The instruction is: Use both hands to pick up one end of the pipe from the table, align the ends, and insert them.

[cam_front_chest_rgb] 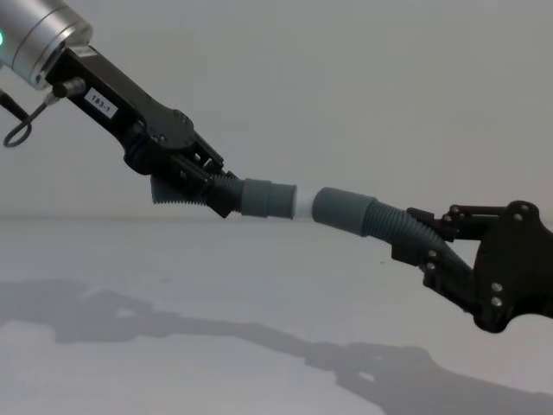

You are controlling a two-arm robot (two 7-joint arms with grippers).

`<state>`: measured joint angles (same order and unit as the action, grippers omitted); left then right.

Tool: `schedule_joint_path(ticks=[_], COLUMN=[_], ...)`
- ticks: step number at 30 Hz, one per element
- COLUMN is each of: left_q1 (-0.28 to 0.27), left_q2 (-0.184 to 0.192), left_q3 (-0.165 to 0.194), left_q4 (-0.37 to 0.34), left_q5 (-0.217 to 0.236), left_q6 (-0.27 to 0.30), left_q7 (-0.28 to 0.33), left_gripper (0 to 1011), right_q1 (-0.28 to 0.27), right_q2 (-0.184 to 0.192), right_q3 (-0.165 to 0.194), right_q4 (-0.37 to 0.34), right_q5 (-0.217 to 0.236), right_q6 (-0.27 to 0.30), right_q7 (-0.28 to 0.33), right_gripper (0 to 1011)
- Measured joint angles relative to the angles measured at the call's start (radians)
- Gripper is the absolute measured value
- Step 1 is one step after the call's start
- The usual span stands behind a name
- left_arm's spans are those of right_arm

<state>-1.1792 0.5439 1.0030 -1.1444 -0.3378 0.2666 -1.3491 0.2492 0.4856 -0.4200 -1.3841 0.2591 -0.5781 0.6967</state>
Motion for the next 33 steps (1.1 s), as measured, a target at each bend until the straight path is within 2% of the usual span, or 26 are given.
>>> schedule_joint_path(ticks=[13, 21, 33], left_q1=[-0.008, -0.002, 0.005], left_q2=[0.002, 0.020, 0.056], left_q3=[0.008, 0.008, 0.016], left_q4=[-0.001, -0.029, -0.082], left_q5=[-0.019, -0.033, -0.052], left_q6=[-0.010, -0.007, 0.025], left_q7=[-0.018, -0.016, -0.019], left_gripper=[295, 295, 295], right_q1=[0.019, 0.026, 0.045], right_q2=[0.019, 0.027, 0.031], right_q3=[-0.014, -0.022, -0.030], right_q4=[0.003, 0.003, 0.020], right_q5=[0.018, 0.018, 0.005], right_q6=[0.001, 0.017, 0.032], right_q7=[0.030, 0.034, 0.030], right_gripper=[227, 227, 227])
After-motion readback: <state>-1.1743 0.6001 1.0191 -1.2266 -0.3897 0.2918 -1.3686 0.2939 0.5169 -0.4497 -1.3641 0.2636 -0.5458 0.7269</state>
